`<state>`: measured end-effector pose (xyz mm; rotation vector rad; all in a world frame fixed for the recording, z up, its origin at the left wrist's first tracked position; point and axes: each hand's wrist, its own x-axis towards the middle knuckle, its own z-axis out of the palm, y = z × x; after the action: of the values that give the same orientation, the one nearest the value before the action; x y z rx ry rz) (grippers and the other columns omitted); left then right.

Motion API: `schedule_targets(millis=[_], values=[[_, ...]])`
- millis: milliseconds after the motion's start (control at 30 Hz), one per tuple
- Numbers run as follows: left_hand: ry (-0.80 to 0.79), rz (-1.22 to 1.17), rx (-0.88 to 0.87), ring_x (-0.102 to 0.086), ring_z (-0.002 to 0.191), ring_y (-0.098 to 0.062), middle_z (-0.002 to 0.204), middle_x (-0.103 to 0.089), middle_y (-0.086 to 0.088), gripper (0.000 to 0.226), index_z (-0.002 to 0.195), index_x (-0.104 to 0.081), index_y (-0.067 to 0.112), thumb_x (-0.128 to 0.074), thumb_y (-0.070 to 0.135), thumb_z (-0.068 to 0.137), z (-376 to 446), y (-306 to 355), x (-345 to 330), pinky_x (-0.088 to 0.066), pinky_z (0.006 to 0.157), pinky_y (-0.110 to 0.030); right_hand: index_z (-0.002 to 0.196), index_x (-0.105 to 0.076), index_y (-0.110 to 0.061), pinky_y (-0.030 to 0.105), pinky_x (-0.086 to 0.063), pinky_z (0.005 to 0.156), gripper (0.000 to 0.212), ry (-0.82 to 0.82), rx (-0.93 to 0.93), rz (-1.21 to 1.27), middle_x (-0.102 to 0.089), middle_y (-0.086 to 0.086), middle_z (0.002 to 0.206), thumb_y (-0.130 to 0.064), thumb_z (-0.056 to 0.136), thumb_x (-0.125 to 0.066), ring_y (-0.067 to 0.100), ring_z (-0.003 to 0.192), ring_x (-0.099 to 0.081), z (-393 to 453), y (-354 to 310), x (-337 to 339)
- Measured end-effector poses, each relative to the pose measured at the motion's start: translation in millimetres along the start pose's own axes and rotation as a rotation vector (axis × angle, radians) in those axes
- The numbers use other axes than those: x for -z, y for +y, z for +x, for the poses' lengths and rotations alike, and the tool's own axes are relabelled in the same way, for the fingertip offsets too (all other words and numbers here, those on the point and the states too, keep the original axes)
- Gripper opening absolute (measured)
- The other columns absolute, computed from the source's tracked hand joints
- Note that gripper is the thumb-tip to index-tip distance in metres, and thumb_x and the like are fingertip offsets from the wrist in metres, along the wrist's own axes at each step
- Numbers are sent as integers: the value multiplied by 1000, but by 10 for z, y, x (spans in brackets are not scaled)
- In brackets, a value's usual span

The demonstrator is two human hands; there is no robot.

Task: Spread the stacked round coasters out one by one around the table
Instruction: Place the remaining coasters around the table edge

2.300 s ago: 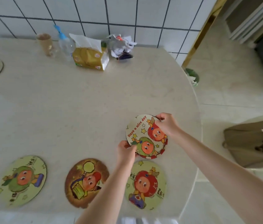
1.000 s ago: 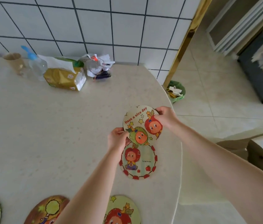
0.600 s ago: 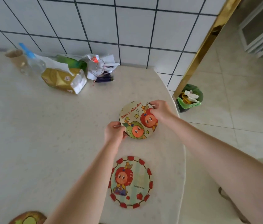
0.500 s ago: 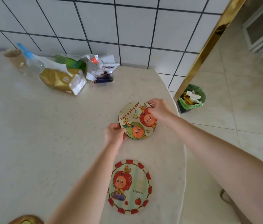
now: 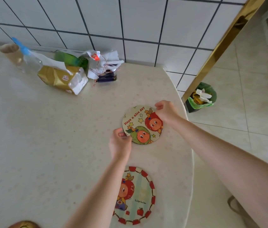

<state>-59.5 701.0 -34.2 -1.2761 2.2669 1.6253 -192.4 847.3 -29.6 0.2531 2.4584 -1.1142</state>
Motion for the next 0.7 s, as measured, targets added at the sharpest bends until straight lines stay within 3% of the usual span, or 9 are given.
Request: schedule_targets(millis=[133,267,400,533,600,700], values=[[28,72,7,-52,97,-16,113,-57,-3,38,121,-54,13,-63,7,84,-67,1,-90,-44,76,-27,120,-58,-16,37,-56,83,38,9,17,-46,-58,4,120,-3,86,-49,21,106,-56,21,-29,-11],[38,58,20,-50,100,-16,119,-57,-5,41,124,-54,12,-62,8,85,-64,12,-125,-41,79,-28,121,-58,-12,22,-45,62,36,22,18,-89,-56,8,121,-3,88,-45,19,97,-53,28,-35,15],[45,23,11,-56,110,-19,119,-61,-3,40,123,-56,13,-61,5,84,-34,66,-80,-44,86,-27,113,-64,-10,26,-45,70,30,11,18,-107,-61,10,119,-3,88,-49,23,103,-57,20,-25,45],[22,-67,-30,-57,82,-1,97,-60,11,33,106,-58,27,-59,3,83,39,152,-9,-40,57,-9,104,-67,-13,21,-48,59,26,68,-51,6,-62,8,112,-2,87,-49,18,91,-56,-65,123,38],[5,-147,-32,-55,74,5,88,-57,18,33,101,-56,29,-61,2,82,114,227,10,-40,43,-5,96,-65,-16,27,-55,63,18,91,-111,80,-66,7,106,-7,87,-53,20,90,-63,-138,223,22],[-19,-154,-63,-60,75,2,87,-60,16,28,99,-60,24,-64,2,83,238,337,9,-44,43,-8,97,-64,-17,29,-53,68,15,132,-138,91,-68,6,101,-12,86,-56,24,91,-65,-258,326,-6]])
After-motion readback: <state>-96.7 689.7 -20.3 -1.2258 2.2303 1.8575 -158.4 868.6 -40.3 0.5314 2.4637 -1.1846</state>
